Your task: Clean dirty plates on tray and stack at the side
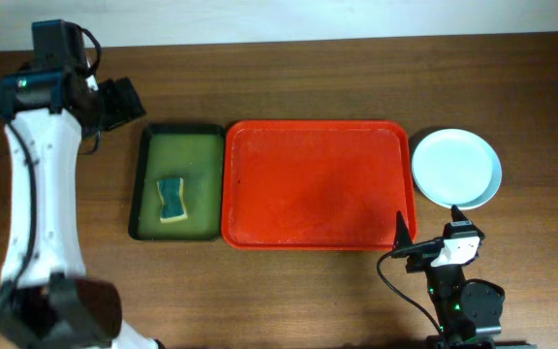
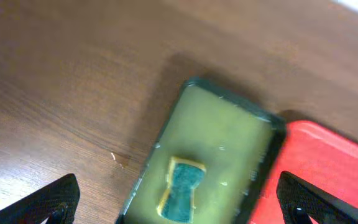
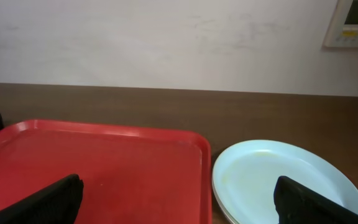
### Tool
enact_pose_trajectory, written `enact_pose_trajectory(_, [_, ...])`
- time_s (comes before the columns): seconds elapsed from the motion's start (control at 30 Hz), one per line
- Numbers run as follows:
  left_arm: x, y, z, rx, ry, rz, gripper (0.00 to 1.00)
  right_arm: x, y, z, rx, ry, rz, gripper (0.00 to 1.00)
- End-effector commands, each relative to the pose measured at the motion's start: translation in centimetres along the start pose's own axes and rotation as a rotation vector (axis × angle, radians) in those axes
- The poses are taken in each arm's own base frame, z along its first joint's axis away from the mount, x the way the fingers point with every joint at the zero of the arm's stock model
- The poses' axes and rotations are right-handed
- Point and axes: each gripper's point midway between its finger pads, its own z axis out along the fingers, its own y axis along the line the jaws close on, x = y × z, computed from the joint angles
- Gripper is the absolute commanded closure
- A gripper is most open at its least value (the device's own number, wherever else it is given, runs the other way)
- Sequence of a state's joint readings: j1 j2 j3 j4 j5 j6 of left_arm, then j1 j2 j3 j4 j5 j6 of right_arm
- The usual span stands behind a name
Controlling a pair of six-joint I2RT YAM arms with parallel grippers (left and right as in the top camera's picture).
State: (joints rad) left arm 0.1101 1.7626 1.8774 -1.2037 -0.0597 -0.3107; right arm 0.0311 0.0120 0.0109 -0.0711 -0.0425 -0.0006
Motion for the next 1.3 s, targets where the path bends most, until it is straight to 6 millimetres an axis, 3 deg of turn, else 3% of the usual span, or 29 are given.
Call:
enact_pose_trajectory(0.0, [-0.1, -1.0, -13.4, 0.128, -0.297, 0.014, 0.01, 0.2, 0.0, 0.0, -0.004, 0.004, 0.002, 0.01])
enact_pose_trajectory(0.03, [0.7, -0.3, -18.1, 0.165, -0.405, 0.007, 0.01, 0.2, 0.0, 0.0, -0.004, 0.004, 0.002, 0.01])
enact_pose_trajectory(0.07, [3.0, 1.1, -23.7, 0.205, -0.523, -0.002, 0.01, 0.2, 0.0, 0.0, -0.004, 0.004, 0.002, 0.01])
enact_pose_trajectory(0.13, [6.6, 3.3, -26.9, 0.193, -0.601, -0.019, 0.01, 0.2, 0.0, 0.0, -0.004, 0.004, 0.002, 0.01])
enact_pose_trajectory(0.2, [11.8, 5.7, -26.5, 0.175, -0.628, -0.030, 0.01, 0.2, 0.0, 0.0, -0.003, 0.004, 0.002, 0.01])
enact_pose_trajectory(0.3, [19.4, 8.2, -22.0, 0.164, -0.617, -0.031, 0.01, 0.2, 0.0, 0.0, -0.004, 0.004, 0.002, 0.01])
enact_pose_trajectory(0.4, [22.8, 9.1, -18.2, 0.177, -0.653, -0.035, 0.01, 0.2, 0.0, 0.0, -0.004, 0.004, 0.002, 0.01])
enact_pose_trajectory(0.47, [22.2, 8.8, -16.8, 0.227, -0.792, -0.052, 0.01, 0.2, 0.0, 0.0, -0.004, 0.004, 0.002, 0.01])
enact_pose_trajectory(0.63, [15.0, 5.0, -19.0, 0.469, -1.291, -0.063, 0.01, 0.2, 0.0, 0.0, -0.003, 0.004, 0.002, 0.01])
enact_pose_trajectory(0.73, [14.6, 4.0, -17.9, 0.570, -1.490, -0.047, 0.01, 0.2, 0.0, 0.0, -0.004, 0.004, 0.002, 0.01])
enact_pose_trajectory(0.83, [15.4, 3.5, -12.3, 0.555, -1.398, -0.028, 0.00, 0.2, 0.0, 0.0, -0.003, 0.004, 0.002, 0.01])
enact_pose_trajectory(0.9, [16.2, 3.4, -7.7, 0.501, -1.233, -0.019, 0.01, 0.2, 0.0, 0.0, -0.004, 0.004, 0.002, 0.01])
enact_pose_trajectory(1.0, [19.2, 3.8, -0.7, 0.362, -0.952, 0.082, 0.01, 0.2, 0.0, 0.0, -0.003, 0.004, 0.002, 0.01])
enact_pose_trajectory(1.1, [19.8, 2.6, -0.7, 0.303, -0.978, 0.313, 0.00, 0.2, 0.0, 0.0, -0.004, 0.004, 0.002, 0.01])
enact_pose_trajectory(1.27, [19.8, 2.5, -0.7, 0.309, -0.978, 0.318, 0.01, 0.2, 0.0, 0.0, -0.003, 0.004, 0.002, 0.01])
